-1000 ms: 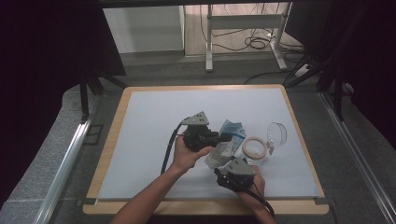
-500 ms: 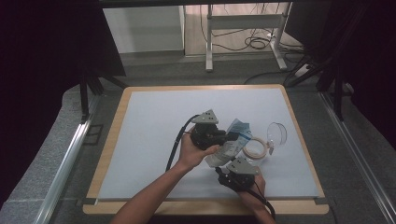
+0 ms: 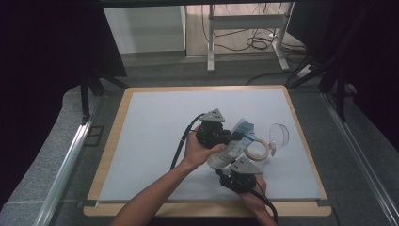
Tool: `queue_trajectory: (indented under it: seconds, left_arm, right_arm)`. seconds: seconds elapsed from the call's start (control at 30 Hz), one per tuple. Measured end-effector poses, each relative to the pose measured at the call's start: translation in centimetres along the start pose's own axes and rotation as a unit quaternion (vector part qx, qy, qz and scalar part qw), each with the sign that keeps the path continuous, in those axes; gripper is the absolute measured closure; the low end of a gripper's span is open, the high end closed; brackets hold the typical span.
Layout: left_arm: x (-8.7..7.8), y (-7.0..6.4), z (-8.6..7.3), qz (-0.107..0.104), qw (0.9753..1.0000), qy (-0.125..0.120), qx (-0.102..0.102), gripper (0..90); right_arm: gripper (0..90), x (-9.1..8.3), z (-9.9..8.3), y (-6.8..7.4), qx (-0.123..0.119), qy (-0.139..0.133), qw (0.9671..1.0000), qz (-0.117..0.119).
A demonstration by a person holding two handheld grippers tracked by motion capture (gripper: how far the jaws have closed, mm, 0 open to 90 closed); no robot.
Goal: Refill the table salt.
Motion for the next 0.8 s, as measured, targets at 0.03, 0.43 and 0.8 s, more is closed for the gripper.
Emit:
queue_trajectory:
  seconds: [0.03, 0.43, 0.8]
  left_arm:
    - [0.0, 0.0, 0.0, 0.0, 1.0, 0.0, 0.0, 90.0]
    - [1.4, -0.1, 0.2, 0.003, 0.9998, 0.019, 0.004, 90.0]
    - [2.1, 0.1, 0.2, 0.003, 0.9993, 0.036, 0.004, 90.0]
  right_arm:
    - [42.3, 0.0, 0.0, 0.0, 0.0, 0.0, 1.0, 0.0]
    - [42.3, 0.0, -0.1, 0.0, 0.026, -0.001, 0.9995, 0.018]
    - [42.4, 0.1, -0.2, 0.1, 0.043, -0.004, 0.9987, 0.028]
Point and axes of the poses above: each handheld gripper's, and its own axes: x roughly forward along the jaws, z roughly out of its top, y roughly to its left, the point moved 6 cm from there along x, roughly forward along the jaws, and after that the axes turned 7 degrees about z, right-handed, at the moved point
